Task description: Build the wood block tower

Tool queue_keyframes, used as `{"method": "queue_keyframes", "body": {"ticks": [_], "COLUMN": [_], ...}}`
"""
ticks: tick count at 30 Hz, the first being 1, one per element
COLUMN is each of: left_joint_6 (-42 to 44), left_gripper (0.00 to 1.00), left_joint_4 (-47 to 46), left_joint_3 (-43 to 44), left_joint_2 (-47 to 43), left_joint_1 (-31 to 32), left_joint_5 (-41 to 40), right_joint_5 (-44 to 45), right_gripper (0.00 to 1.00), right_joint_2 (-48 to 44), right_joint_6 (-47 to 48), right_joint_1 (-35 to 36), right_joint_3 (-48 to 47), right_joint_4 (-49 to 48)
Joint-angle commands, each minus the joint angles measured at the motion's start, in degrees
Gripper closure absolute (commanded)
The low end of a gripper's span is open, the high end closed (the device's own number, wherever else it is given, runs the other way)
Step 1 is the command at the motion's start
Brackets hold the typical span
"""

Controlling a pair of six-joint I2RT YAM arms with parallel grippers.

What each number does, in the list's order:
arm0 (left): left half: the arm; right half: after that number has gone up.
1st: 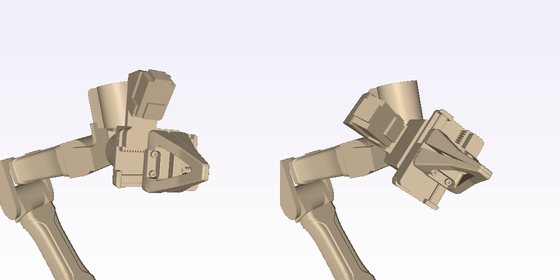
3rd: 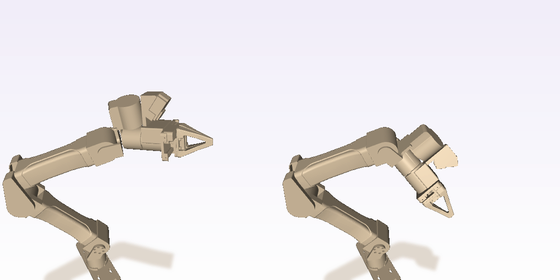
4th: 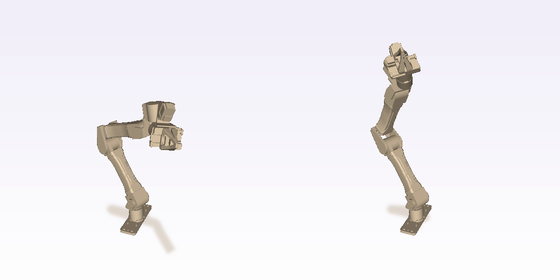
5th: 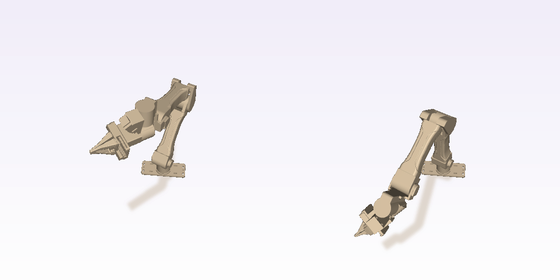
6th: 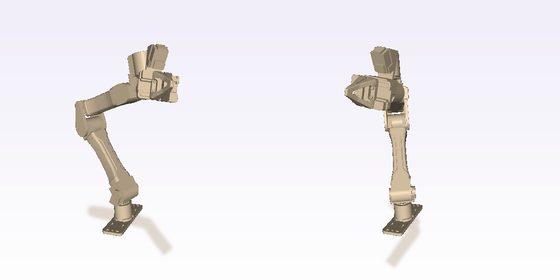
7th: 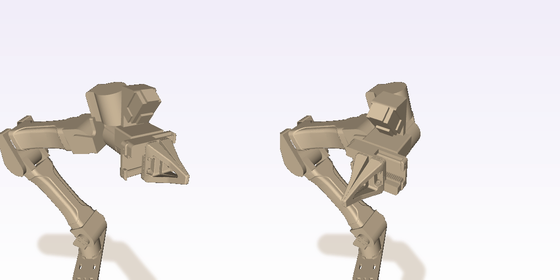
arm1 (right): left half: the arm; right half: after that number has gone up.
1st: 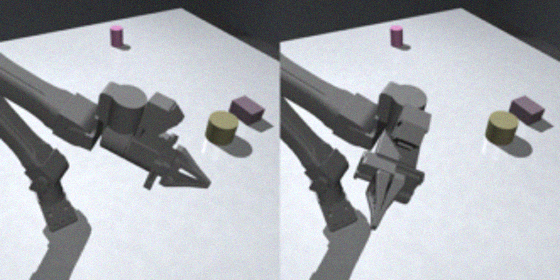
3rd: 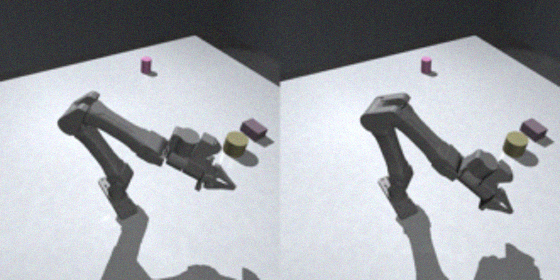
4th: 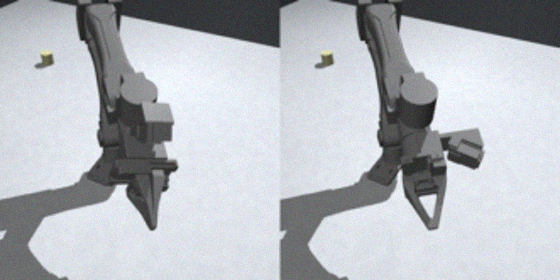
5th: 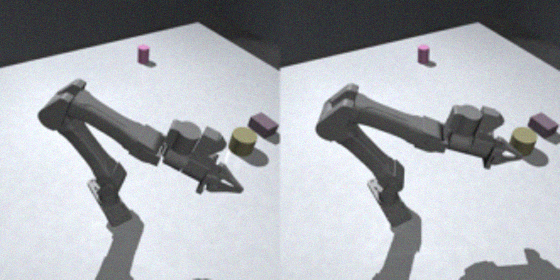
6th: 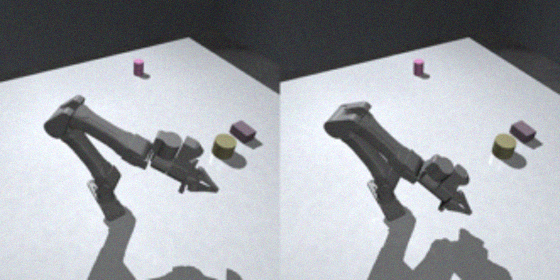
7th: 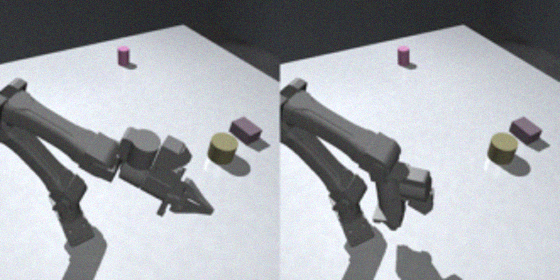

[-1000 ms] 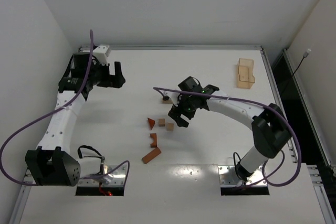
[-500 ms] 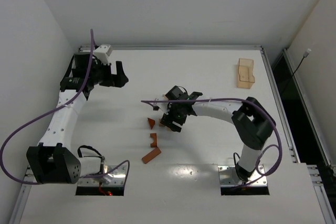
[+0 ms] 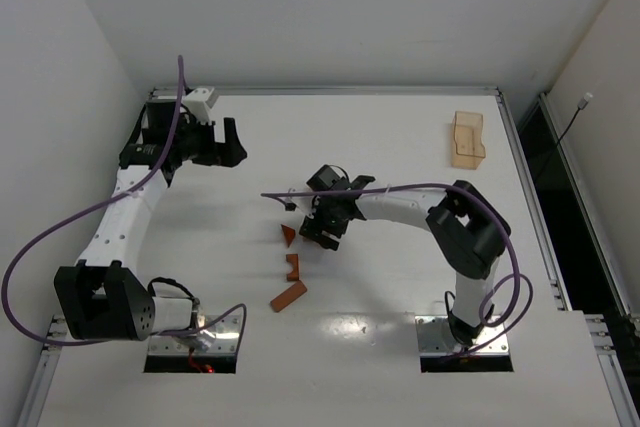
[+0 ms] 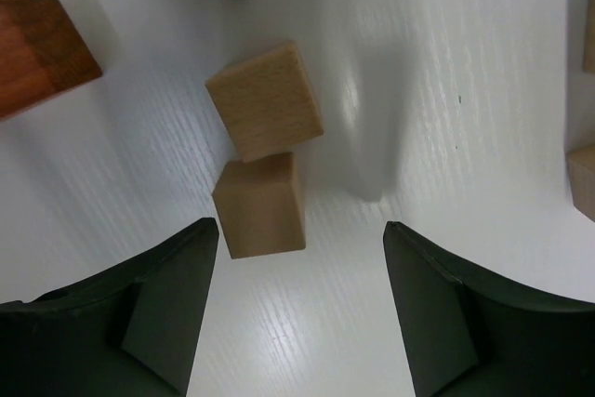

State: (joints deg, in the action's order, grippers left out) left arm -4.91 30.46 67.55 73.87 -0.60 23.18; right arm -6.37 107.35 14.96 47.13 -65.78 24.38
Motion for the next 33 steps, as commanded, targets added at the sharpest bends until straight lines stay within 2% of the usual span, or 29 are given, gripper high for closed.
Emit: {"method": "queue_keyframes", "body": {"ticks": [1, 3, 7, 10, 14, 15, 16, 18, 23, 25, 28, 33], "left_joint_6": [0.16, 0.16, 0.16, 0.16, 0.16, 0.16, 0.16, 0.68, 0.69, 4.28, 8.5, 11.23], "left_gripper": [0.0, 0.0, 0.0, 0.0, 0.0, 0.0, 0.0, 0.0, 0.0, 0.0, 0.0, 0.0], "left_joint_4": [-2.07, -2.07, -2.07, -2.6, -2.6, -3.12, -3.12, -3.73, -6.02, -4.45, -1.37, 1.18], "left_joint_3": [0.83, 0.83, 0.83, 0.83, 0.3, 0.3, 0.3, 0.3, -2.15, -2.16, -2.16, -0.58], "left_joint_2": [-0.04, -0.04, -0.04, 0.48, 0.49, 0.49, 0.49, 0.49, 0.49, 1.27, 1.81, 2.42], "left_joint_1": [-0.63, -0.63, -0.63, -0.63, -0.63, -0.63, -0.63, -0.63, -0.63, -0.01, 3.14, 3.77], "left_joint_5": [1.34, 1.34, 1.34, 1.34, 1.34, 1.34, 1.86, 3.09, 7.31, 11.61, 11.02, 13.38], "right_joint_5": [-1.98, -2.67, -2.68, -3.21, -3.21, -3.21, -3.21, -4.52, -8.12, -12.14, -18.56, -21.4], "right_gripper": [0.32, 0.32, 0.41, 0.61, 0.83, 0.93, 0.96, 0.99, 1.0, 1.0, 1.0, 1.0], "right_joint_2": [-0.3, -0.3, -0.3, 0.32, 0.84, 1.37, 1.37, 0.5, -4.6, -7.05, -8.21, -8.21], "right_joint_6": [-0.98, -0.99, -0.99, -0.46, 0.07, 0.85, 0.86, 2.26, 7.44, 11.83, 19.47, 31.94], "right_joint_1": [1.38, 1.38, 1.91, 1.91, 1.91, 1.91, 1.91, 1.21, -1.95, -4.31, -8.79, -13.9], "right_joint_3": [-2.77, -2.78, -2.78, -2.78, -3.3, -3.3, -3.3, -3.83, -3.83, -5.4, -8.91, -15.68], "right_joint_4": [-1.44, -1.44, -0.91, -0.91, -0.3, 0.4, 1.27, 1.89, 5.58, 9.51, 14.97, 25.09]}}
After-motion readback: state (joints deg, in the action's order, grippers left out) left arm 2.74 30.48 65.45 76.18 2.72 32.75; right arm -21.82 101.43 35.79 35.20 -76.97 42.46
